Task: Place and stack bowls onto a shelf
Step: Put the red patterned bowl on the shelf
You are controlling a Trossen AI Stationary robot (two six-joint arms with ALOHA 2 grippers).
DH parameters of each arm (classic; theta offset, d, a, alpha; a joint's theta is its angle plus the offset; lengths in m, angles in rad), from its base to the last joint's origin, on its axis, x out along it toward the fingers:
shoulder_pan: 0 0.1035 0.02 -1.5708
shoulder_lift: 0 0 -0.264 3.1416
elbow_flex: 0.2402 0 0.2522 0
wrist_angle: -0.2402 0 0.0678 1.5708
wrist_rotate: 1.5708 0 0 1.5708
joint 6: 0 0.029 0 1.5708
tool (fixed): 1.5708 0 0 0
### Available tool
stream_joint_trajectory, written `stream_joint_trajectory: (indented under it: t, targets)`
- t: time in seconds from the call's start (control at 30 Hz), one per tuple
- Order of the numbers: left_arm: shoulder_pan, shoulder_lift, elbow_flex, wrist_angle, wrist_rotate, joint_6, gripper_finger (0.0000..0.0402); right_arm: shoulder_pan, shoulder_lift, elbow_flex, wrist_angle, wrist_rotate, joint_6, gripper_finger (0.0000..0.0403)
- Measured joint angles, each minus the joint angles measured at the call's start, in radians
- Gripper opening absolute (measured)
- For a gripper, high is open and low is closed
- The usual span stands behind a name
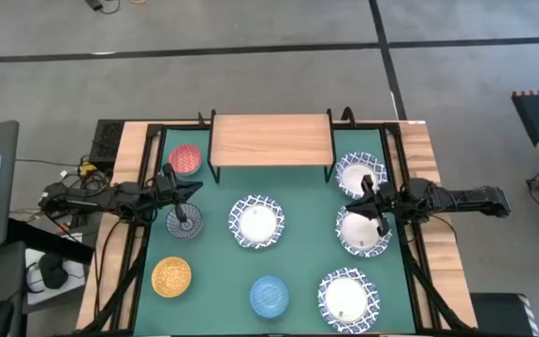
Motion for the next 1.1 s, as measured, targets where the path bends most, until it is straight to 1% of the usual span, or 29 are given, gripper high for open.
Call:
stream_joint_trajectory:
  t: [0.07, 0.13, 0.2, 0.3, 0.43, 0.5, 0.6, 0.7, 0.77, 0.8, 0.87, 0.9, 0.97, 1.0, 1.03, 1.1]
  targets:
    - [0.003, 0.000, 0.000, 0.000, -0.019, -0.032, 0.0000, 0.000, 0.000, 0.000, 0.000, 0.000, 0.000, 0.0055]
    - [0.002, 0.000, 0.000, 0.003, -0.027, -0.117, 0.0000, 0.000, 0.000, 0.000, 0.000, 0.000, 0.000, 0.0055]
    - [0.008, 0.000, 0.000, 0.010, -0.076, -0.199, 0.0000, -0.002, 0.000, 0.000, 0.000, 0.006, -0.005, 0.0055]
    - [0.021, 0.000, 0.000, 0.009, -0.151, -0.235, 0.0000, -0.019, 0.000, 0.000, -0.005, 0.084, -0.010, 0.0055]
    - [0.049, 0.009, 0.021, -0.007, -0.175, -0.231, 0.0000, -0.048, 0.000, 0.000, 0.009, 0.170, -0.044, 0.0055]
    - [0.063, 0.018, 0.039, 0.003, -0.200, -0.228, 0.0000, -0.063, 0.001, 0.000, 0.064, 0.220, -0.052, 0.0055]
    - [0.092, 0.049, 0.067, 0.000, -0.263, -0.258, 0.0000, -0.090, 0.000, 0.000, 0.206, 0.270, -0.055, 0.0055]
    - [0.125, 0.097, 0.103, 0.003, -0.281, -0.259, 0.0000, -0.119, 0.000, 0.000, 0.301, 0.321, -0.089, 0.0055]
    - [0.151, 0.136, 0.126, 0.014, -0.283, -0.239, 0.0000, -0.143, 0.000, 0.000, 0.344, 0.414, -0.132, 0.0055]
    - [0.166, 0.159, 0.139, 0.028, -0.291, -0.229, 0.0000, -0.156, 0.000, 0.000, 0.362, 0.471, -0.125, 0.0055]
    - [0.200, 0.210, 0.170, 0.053, -0.330, -0.221, 0.0000, -0.184, 0.000, 0.000, 0.365, 0.608, -0.014, 0.0055]
    - [0.218, 0.238, 0.189, 0.063, -0.351, -0.220, 0.0000, -0.200, 0.000, 0.000, 0.359, 0.699, 0.091, 0.0055]
    - [0.263, 0.301, 0.230, 0.076, -0.375, -0.213, 0.0000, -0.232, 0.000, 0.000, 0.338, 0.873, 0.351, 0.0055]
    - [0.287, 0.333, 0.251, 0.079, -0.376, -0.206, 0.0000, -0.247, 0.000, 0.000, 0.300, 0.927, 0.469, 0.0055]
    - [0.312, 0.368, 0.277, 0.078, -0.365, -0.203, 0.0000, -0.259, -0.001, 0.000, 0.254, 0.954, 0.566, 0.0055]
    - [0.357, 0.439, 0.332, 0.072, -0.319, -0.205, 0.0000, -0.291, 0.003, 0.000, 0.182, 0.947, 0.653, 0.0055]
